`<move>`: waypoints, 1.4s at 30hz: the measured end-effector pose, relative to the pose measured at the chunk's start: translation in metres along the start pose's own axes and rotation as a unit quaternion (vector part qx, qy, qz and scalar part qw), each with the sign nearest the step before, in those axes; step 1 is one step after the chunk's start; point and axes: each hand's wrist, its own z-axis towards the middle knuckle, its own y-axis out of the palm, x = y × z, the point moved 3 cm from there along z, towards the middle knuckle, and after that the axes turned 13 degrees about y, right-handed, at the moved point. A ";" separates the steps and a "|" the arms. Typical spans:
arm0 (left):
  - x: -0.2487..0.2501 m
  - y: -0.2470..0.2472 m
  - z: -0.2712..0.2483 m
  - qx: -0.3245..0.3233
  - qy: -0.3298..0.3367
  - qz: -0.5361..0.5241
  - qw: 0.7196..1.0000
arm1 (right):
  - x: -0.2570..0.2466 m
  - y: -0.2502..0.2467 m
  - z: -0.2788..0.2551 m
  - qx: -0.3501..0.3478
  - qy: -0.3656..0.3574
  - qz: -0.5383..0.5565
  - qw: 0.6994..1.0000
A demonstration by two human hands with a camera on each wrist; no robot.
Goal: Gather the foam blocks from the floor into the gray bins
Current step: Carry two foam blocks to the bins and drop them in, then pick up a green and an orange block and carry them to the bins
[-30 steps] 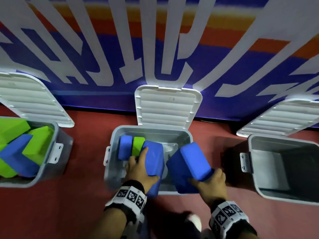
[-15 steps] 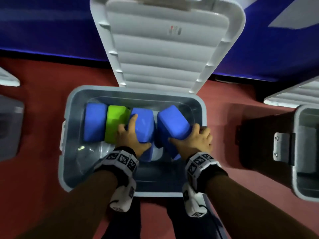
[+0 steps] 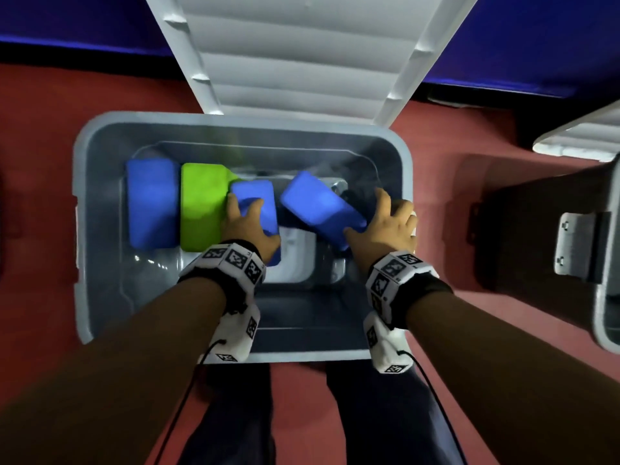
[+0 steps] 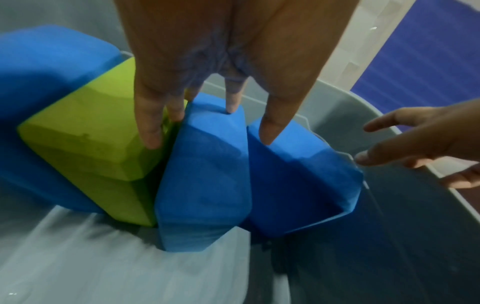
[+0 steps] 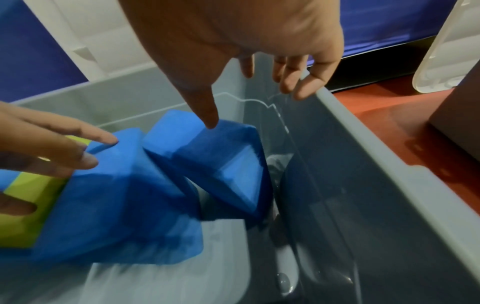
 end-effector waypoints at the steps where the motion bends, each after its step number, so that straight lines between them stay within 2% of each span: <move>1: 0.000 -0.002 -0.002 0.000 0.004 -0.001 1.000 | 0.003 -0.001 -0.002 -0.007 -0.002 0.015 1.000; 5: 0.007 -0.014 -0.010 -0.003 0.032 0.012 0.999 | 0.010 -0.005 -0.016 -0.022 -0.001 0.060 0.998; 11: 0.014 -0.025 -0.039 0.014 0.037 0.019 0.999 | 0.024 -0.003 -0.045 -0.070 -0.004 0.072 0.995; 21: -0.009 -0.052 -0.111 -0.039 0.045 0.038 0.998 | 0.054 0.000 -0.114 -0.165 0.030 0.101 0.981; 24: -0.009 -0.069 -0.132 -0.060 0.053 0.039 0.996 | 0.059 -0.011 -0.136 -0.155 0.042 0.110 0.981; 27: -0.006 -0.092 -0.150 -0.054 0.071 0.049 0.995 | 0.057 -0.026 -0.160 -0.146 0.055 0.146 0.977; 32: 0.010 -0.119 -0.179 -0.050 0.107 0.069 0.991 | 0.048 -0.045 -0.199 -0.159 0.033 0.165 0.973; 37: 0.026 -0.098 -0.222 -0.129 0.114 0.006 0.985 | 0.067 -0.038 -0.238 -0.178 0.027 0.201 0.963; 42: 0.037 -0.048 -0.273 -0.157 0.137 0.066 0.976 | 0.138 -0.024 -0.280 -0.194 0.065 0.249 0.947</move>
